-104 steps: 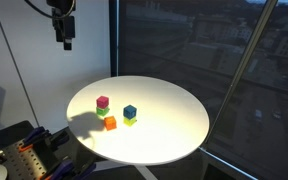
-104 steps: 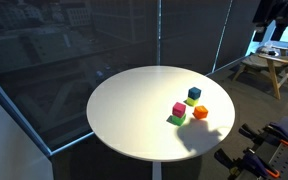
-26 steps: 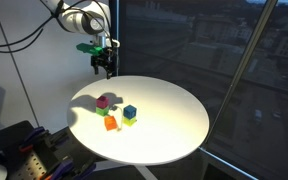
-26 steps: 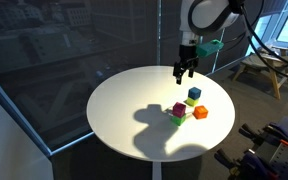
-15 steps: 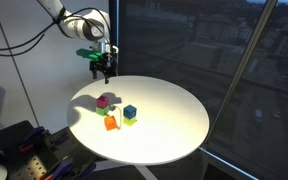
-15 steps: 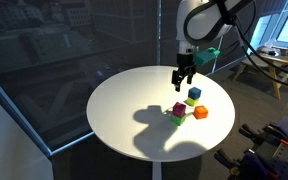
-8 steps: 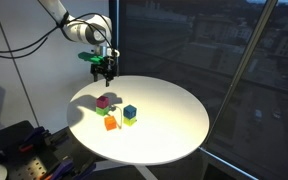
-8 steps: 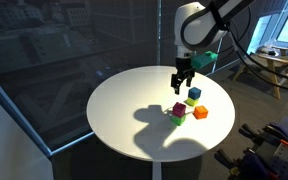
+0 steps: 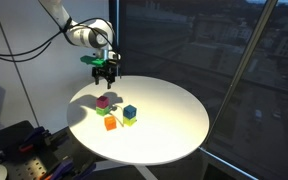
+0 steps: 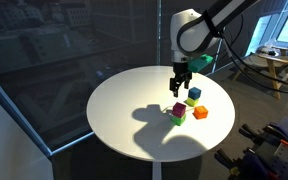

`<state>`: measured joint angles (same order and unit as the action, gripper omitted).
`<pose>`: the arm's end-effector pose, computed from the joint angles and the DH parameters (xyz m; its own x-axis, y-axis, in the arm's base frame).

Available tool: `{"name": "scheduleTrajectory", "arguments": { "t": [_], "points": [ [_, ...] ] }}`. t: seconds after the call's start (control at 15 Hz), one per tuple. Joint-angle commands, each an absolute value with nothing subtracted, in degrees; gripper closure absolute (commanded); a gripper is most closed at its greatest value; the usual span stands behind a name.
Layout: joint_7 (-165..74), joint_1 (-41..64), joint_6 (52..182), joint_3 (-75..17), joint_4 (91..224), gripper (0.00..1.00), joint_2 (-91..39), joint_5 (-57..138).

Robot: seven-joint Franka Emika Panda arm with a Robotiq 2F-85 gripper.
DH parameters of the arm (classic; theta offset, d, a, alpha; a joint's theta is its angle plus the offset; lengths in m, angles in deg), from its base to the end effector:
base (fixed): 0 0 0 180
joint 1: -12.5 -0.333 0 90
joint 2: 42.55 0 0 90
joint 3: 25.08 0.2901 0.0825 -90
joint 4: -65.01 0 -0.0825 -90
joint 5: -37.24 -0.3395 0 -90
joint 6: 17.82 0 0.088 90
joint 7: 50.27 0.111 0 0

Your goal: Remove the mulberry pink block from the green block top and place it on the table

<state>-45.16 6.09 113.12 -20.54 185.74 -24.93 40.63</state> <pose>0.5175 0.0982 0.2647 0.9824 0.1381 -0.1260 0.1426 -0.9894 0.0267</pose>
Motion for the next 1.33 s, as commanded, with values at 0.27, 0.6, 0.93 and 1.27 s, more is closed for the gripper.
{"name": "scheduleTrajectory", "arguments": {
  "t": [0.27, 0.6, 0.93, 1.27],
  "points": [
    [-44.82, 3.96, 113.24, -20.8, 182.68, 0.0, -21.47, 43.97],
    [-44.54, 3.27, 114.17, -20.8, 183.95, 0.0, -21.29, 43.84],
    [-44.48, 3.24, 114.38, -20.93, 183.83, 0.0, -19.97, 43.67],
    [-44.51, 3.62, 115.72, -21.26, 184.0, 0.0, -18.76, 43.05]
  ]
}}
